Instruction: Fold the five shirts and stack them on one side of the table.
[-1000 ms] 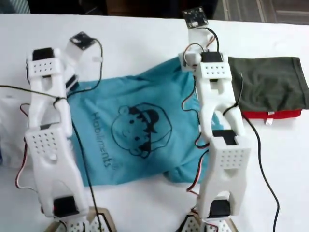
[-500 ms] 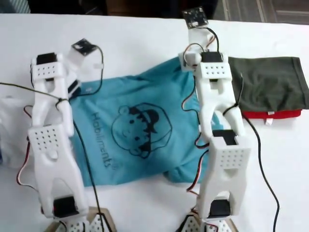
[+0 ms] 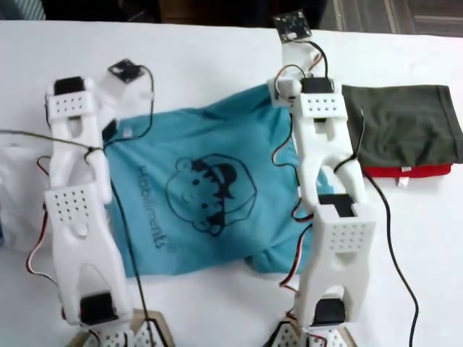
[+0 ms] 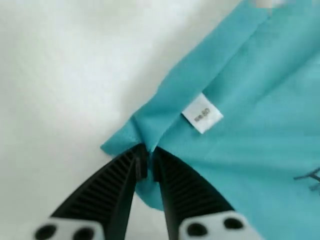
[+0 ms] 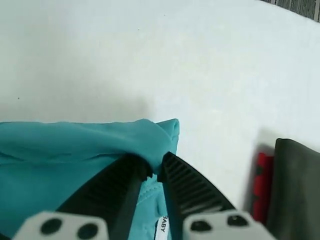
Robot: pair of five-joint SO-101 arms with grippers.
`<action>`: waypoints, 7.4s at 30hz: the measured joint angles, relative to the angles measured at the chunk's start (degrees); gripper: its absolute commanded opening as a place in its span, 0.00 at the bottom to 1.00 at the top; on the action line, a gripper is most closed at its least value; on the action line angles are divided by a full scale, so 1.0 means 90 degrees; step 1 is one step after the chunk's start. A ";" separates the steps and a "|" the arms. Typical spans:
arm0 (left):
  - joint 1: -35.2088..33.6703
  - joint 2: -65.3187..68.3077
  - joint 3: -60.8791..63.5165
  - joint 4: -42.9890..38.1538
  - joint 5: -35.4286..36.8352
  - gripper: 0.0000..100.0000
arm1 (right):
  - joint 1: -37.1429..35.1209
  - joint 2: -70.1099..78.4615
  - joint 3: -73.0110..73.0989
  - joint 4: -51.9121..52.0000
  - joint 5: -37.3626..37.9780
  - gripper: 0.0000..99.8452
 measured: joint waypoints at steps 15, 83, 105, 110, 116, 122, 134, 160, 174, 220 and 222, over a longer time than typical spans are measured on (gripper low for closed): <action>0.0264 -0.1690 -0.1602 0.1260 0.0938 0.03 | 0.0049 -0.0977 -0.0987 0.1924 -0.0664 0.02; -0.1963 -1.2835 1.4134 -0.3526 -0.0313 0.03 | -0.3546 -0.4933 0.6642 0.2764 -0.0694 0.12; -0.1963 -1.2835 1.4134 -0.3546 -0.0313 0.03 | -0.3673 -0.2354 0.4132 0.3790 -0.0703 0.02; -0.1963 -1.2835 1.4134 -0.3546 -0.0313 0.03 | -0.2872 -0.2667 0.3604 0.3810 -0.0488 0.02; -0.1963 -1.2835 1.4134 -0.3546 -0.0313 0.03 | -0.2657 -0.2725 0.3565 0.3976 -0.0361 0.09; -0.1963 -1.2835 1.4134 -0.3546 -0.0313 0.03 | -0.2794 -0.1895 0.3526 0.3966 -0.0342 0.19; -0.1963 -1.2835 1.4134 -0.3546 -0.0313 0.03 | -0.2813 -0.1416 0.3526 0.3311 -0.0332 0.17; -0.1963 -1.2835 1.4134 -0.3653 -0.0313 0.03 | -0.2842 -0.1309 0.2247 0.4317 -0.0332 0.17; -0.1963 -1.2835 1.4134 -0.3673 -0.0313 0.03 | -0.2842 -0.0762 0.2295 0.4044 -0.0332 0.17; -0.1192 -1.2835 1.2523 -0.2188 0.0977 0.03 | -0.1250 -0.3302 0.1162 0.3966 -0.0010 0.02; -0.1182 -1.2835 1.1966 -0.1915 0.0977 0.03 | -0.0996 -0.3643 0.0488 0.4142 -0.0010 0.02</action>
